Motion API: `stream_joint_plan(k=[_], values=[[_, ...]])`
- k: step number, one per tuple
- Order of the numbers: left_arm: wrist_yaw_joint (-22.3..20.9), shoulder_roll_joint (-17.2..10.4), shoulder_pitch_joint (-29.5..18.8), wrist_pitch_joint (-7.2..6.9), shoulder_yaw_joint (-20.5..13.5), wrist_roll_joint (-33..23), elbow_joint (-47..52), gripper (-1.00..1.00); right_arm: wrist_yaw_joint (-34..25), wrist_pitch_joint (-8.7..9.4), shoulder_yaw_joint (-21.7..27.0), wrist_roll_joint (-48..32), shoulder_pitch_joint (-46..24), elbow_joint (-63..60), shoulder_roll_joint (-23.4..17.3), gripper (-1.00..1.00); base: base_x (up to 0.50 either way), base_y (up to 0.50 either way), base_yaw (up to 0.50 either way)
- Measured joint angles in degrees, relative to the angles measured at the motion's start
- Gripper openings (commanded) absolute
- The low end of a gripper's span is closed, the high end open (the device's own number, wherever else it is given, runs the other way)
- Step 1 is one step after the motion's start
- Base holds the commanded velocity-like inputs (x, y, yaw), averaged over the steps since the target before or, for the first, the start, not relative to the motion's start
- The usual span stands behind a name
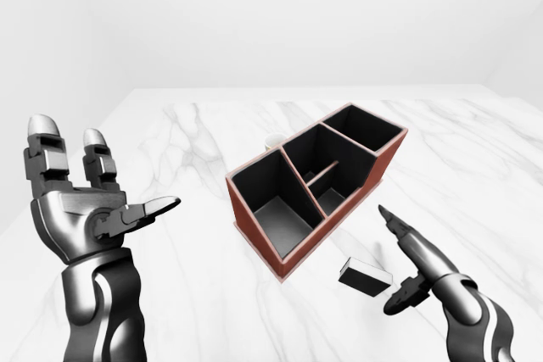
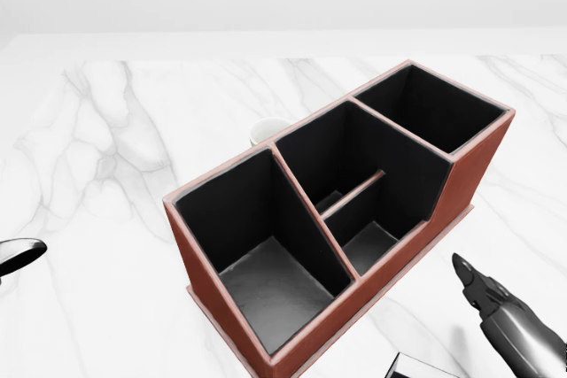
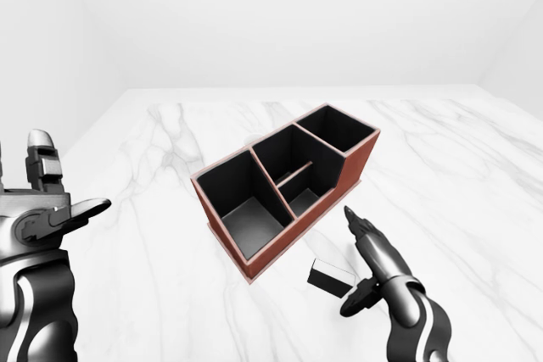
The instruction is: Pick up the book and place it in the left compartment of the caddy.
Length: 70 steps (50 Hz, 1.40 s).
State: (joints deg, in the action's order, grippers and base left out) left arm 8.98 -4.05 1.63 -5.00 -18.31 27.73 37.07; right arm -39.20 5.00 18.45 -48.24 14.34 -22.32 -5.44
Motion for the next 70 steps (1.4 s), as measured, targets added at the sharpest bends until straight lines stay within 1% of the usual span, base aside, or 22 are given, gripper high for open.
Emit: stream_joint_plan(k=[14,38,58,70], values=[[0.09,0.0,0.03,0.0,-0.05,0.1,0.36,1.0,-0.28,0.0,-1.05,-0.53,-1.67,2.06,-1.04,1.0,0.0,0.0,0.0],[0.12,0.0,0.07,0.0,-0.15,0.2,0.61,1.0,1.65,0.0,-3.48,0.56,-3.83,7.81,-2.55,1.0,0.0,0.0,0.0],[0.21,0.0,0.1,0.0,-0.29,0.33,0.85,1.0,3.7,0.0,-5.38,1.27,-3.53,11.97,-3.07,1.0,0.0,0.0,0.0],[0.27,-0.01,0.07,0.0,-0.27,0.32,0.77,1.0,3.86,0.0,-5.91,1.16,-3.33,13.1,-3.27,1.0,0.0,0.0,0.0]])
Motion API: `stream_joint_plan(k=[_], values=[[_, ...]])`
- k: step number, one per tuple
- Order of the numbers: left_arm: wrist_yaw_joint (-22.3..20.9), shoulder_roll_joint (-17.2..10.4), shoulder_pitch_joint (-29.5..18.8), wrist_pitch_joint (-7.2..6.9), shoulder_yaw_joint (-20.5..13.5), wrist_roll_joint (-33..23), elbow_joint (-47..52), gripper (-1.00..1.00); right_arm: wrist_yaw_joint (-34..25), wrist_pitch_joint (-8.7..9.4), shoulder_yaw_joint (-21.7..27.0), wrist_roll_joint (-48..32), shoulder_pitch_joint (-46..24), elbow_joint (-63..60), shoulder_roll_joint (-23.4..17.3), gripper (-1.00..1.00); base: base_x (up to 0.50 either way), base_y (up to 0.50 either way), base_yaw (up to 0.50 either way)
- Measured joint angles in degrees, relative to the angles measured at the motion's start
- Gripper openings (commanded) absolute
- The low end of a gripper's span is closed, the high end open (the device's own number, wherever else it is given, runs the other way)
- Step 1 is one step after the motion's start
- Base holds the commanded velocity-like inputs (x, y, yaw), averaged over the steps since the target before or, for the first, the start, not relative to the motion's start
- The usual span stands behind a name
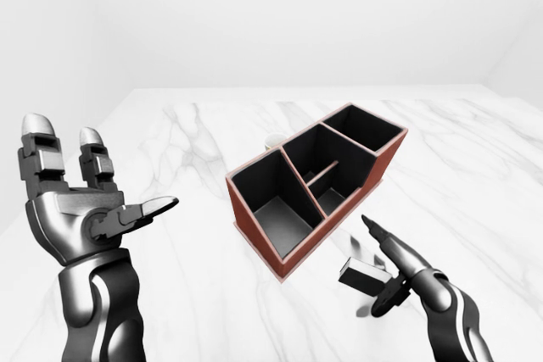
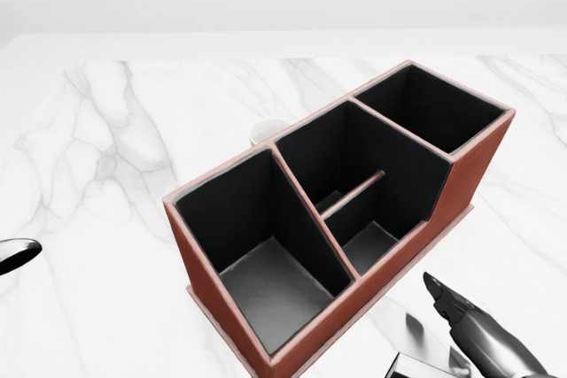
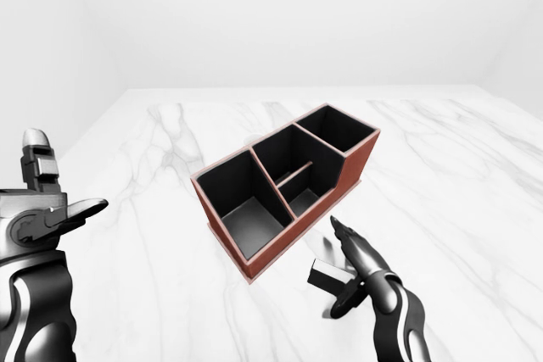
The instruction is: Pick up the book and place it in the left compartment of the caddy.
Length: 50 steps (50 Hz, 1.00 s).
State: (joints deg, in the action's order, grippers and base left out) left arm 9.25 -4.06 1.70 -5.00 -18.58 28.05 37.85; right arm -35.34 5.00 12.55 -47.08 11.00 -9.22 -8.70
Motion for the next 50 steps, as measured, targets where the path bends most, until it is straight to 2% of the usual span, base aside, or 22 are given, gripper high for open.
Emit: stream_joint_plan(k=[35,36,37,38,50], values=[[0.01,-0.04,0.05,0.0,-0.15,0.09,0.21,1.0,0.99,0.0,-0.55,0.36,-0.28,3.92,-0.53,1.0,0.0,0.0,0.0],[0.01,-0.04,0.05,0.0,-0.15,0.08,0.22,1.0,1.02,0.0,-0.55,0.39,-0.28,4.0,-0.56,0.55,0.0,0.0,0.0],[0.02,-0.03,0.05,0.0,-0.14,0.07,0.23,1.0,1.1,0.0,-0.53,0.4,-0.3,4.06,-0.59,-0.55,0.0,0.0,0.0],[0.02,-0.03,0.05,0.0,-0.13,0.06,0.23,1.0,1.11,0.0,-0.53,0.42,-0.3,4.12,-0.61,-1.0,0.0,0.0,0.0],[0.09,-0.11,-0.07,0.0,-0.26,0.16,0.19,1.0,0.45,0.0,-0.82,-0.76,-0.39,3.99,-0.65,-1.0,0.0,0.0,0.0]])
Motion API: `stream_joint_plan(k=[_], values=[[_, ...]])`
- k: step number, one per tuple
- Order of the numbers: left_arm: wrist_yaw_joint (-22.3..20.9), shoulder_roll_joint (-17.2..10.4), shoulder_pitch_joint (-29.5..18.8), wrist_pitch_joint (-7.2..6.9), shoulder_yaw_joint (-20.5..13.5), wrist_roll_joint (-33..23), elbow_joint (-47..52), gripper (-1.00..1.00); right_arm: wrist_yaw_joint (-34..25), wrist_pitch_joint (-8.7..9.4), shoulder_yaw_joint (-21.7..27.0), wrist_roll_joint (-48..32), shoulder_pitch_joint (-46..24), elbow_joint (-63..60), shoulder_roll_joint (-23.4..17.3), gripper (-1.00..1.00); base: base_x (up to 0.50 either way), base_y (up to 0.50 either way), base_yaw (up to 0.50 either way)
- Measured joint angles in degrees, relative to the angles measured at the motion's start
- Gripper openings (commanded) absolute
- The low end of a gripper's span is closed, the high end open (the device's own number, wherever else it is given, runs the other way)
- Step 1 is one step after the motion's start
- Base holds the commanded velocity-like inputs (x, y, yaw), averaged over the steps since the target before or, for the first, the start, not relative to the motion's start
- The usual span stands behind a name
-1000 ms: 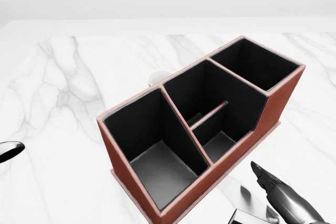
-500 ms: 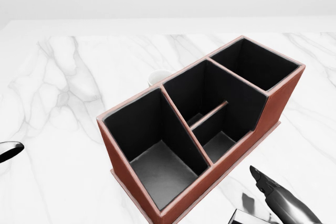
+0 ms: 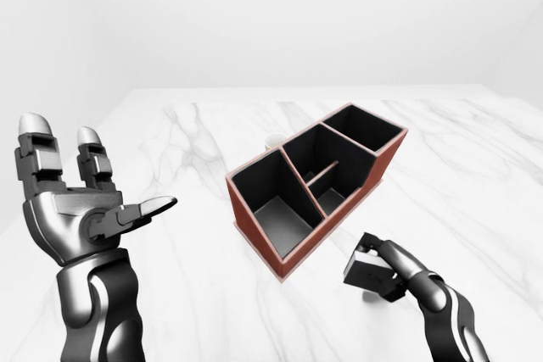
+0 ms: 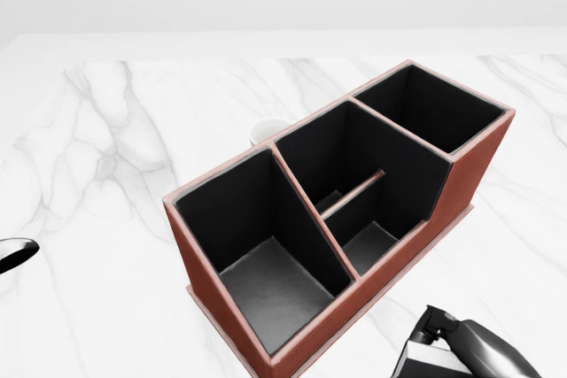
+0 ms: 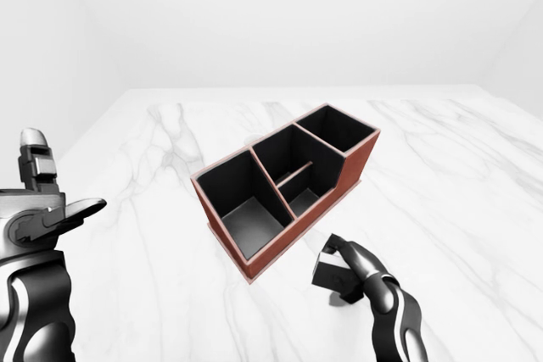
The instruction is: Pick up the book and place it in the left compartment of the caddy.
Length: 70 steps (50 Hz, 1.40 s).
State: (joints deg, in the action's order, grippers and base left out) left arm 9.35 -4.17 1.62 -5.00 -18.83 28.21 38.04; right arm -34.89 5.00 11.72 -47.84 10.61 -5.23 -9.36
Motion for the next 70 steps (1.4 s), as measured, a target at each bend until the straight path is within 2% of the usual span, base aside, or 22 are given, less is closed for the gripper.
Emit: stream_joint_plan(k=[11,18,44,58,70], values=[[0.16,-0.15,-0.11,0.0,-0.23,0.28,0.21,1.0,-2.06,0.0,-0.35,-2.0,0.3,-2.45,0.24,-1.0,0.0,0.0,0.0],[0.2,-0.21,-0.16,0.0,-0.34,0.42,0.22,1.0,-5.12,0.0,-0.31,-4.49,1.19,-8.2,0.78,-1.0,0.0,0.0,0.0],[0.17,-0.19,-0.19,0.0,-0.18,0.32,0.09,1.0,-5.11,0.0,5.21,-14.33,-0.74,-31.9,2.48,-1.0,0.0,0.0,0.0],[0.07,-0.08,-0.04,0.0,-0.06,0.16,0.14,1.0,-5.11,0.0,7.13,-19.59,-5.07,-45.62,2.05,-1.0,0.0,0.0,0.0],[0.1,0.0,0.04,0.0,-0.02,0.12,0.44,1.0,-5.11,0.0,8.41,-23.25,-15.1,-53.65,-2.24,-1.0,0.0,0.0,0.0]])
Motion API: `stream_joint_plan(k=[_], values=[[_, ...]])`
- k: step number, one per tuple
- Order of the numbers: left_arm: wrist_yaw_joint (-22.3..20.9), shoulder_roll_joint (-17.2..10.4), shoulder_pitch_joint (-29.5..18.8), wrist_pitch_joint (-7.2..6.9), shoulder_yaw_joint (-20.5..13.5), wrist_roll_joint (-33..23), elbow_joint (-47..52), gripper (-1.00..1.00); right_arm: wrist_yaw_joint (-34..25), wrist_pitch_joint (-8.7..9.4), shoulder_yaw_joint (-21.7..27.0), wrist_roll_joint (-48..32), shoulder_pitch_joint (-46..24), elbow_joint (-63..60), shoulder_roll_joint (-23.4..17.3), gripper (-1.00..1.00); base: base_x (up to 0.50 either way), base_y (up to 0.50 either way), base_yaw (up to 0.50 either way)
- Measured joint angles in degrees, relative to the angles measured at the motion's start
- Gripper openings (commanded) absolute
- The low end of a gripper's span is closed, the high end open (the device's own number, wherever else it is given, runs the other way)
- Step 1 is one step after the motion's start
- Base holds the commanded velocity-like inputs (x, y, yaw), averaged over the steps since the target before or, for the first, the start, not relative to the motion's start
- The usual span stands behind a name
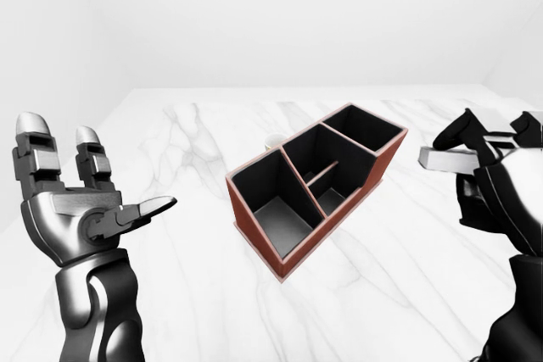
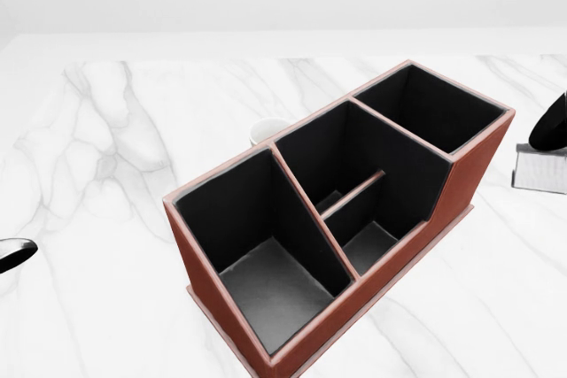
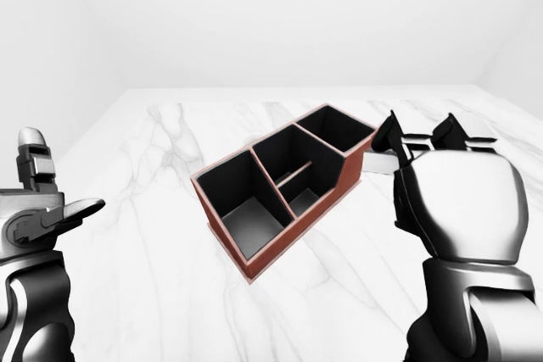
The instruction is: Pick up the book and place it in the left compartment of the caddy.
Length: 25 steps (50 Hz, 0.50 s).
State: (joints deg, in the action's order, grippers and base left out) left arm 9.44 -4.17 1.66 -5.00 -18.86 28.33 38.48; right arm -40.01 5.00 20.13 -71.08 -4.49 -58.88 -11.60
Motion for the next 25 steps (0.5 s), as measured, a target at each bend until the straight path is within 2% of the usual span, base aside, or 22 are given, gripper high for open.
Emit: stream_joint_plan(k=[7,17,25], values=[[0.01,-0.02,-0.02,0.0,-0.03,0.05,0.01,1.0,0.0,-0.01,-2.07,1.1,-4.43,-1.12,-5.91,-1.0,0.0,0.0,0.0],[0.05,-0.01,-0.01,0.0,-0.05,0.08,0.09,1.0,0.0,-0.01,-6.37,8.43,-11.69,-1.12,-19.78,-1.0,0.0,0.0,0.0],[-0.03,0.05,0.02,0.0,0.07,-0.07,-0.09,1.0,0.0,-0.02,-8.24,15.67,-17.56,-1.12,-27.87,-1.0,0.0,0.0,0.0]])
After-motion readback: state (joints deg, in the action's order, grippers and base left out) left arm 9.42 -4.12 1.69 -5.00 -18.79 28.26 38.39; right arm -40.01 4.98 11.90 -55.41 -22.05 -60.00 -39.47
